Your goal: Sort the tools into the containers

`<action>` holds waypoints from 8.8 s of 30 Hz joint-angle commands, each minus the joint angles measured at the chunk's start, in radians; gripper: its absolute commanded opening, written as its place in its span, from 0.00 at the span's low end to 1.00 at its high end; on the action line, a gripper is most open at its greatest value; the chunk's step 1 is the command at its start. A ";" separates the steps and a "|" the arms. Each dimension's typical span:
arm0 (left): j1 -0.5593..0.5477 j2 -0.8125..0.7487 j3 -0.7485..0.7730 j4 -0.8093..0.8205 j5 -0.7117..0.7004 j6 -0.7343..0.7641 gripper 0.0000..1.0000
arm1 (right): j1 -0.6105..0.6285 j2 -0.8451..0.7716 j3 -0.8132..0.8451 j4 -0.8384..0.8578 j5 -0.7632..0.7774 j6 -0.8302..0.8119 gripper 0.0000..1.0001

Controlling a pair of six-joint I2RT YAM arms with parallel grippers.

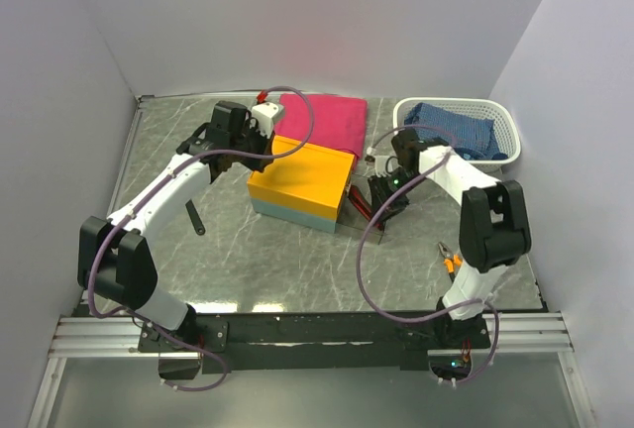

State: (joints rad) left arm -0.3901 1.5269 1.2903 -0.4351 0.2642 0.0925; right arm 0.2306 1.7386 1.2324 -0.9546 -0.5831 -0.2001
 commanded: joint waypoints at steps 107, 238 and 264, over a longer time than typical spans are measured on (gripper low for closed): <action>0.000 -0.002 0.029 -0.016 0.101 0.052 0.58 | -0.415 0.021 -0.169 0.205 0.546 -0.254 0.23; 0.476 0.238 0.030 0.026 -0.353 -0.206 0.44 | -0.014 -0.212 -0.128 0.272 -0.107 0.180 0.58; 0.477 0.389 -0.028 -0.005 -0.470 -0.353 0.68 | -0.037 -0.120 -0.059 0.260 -0.107 0.154 0.58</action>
State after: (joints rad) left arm 0.0864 1.8862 1.2331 -0.4385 -0.2211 -0.2256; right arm 0.2001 1.6142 1.1294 -0.6926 -0.6991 -0.0216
